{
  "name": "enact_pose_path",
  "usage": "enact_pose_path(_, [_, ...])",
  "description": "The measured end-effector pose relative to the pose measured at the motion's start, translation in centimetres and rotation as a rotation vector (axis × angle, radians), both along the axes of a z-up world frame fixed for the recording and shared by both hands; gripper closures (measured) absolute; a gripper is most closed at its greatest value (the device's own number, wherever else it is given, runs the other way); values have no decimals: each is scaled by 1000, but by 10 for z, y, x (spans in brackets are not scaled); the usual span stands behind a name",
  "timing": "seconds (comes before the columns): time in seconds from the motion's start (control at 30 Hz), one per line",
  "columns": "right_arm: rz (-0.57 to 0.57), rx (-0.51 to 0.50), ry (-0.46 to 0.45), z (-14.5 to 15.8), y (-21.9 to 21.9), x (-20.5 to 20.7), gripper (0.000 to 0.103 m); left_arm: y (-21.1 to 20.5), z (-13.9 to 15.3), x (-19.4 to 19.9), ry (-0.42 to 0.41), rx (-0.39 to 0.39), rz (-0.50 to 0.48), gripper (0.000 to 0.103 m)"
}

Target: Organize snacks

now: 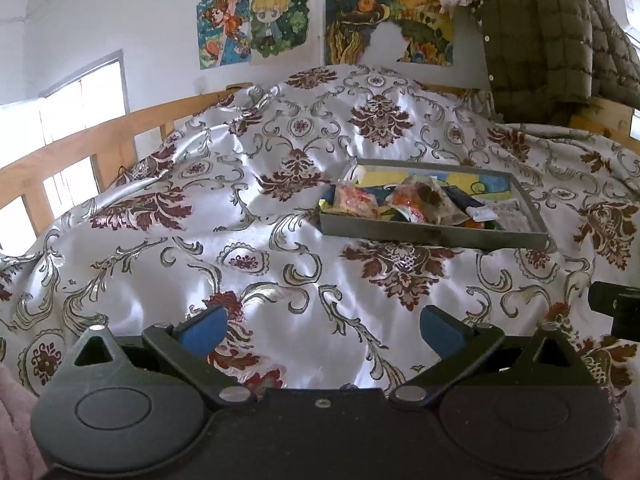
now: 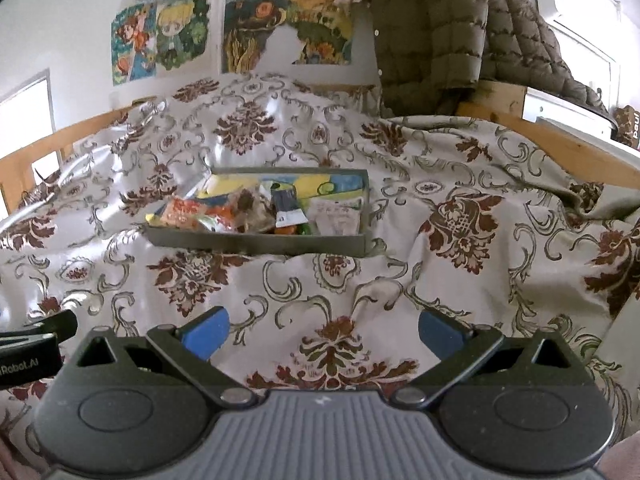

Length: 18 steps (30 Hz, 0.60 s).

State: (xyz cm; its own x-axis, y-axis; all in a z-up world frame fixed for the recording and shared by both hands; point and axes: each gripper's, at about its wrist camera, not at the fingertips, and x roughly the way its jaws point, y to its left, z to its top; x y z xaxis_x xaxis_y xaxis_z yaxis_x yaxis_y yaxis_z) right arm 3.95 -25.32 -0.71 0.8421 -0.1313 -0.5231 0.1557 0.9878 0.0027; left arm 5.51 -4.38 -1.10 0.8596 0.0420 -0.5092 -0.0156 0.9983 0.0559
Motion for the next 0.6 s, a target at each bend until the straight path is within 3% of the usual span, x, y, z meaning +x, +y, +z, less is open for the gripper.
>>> enact_pose_path(0.6, [-2, -5, 8, 0, -1, 0, 0, 2, 2, -2, -1, -7, 9, 1])
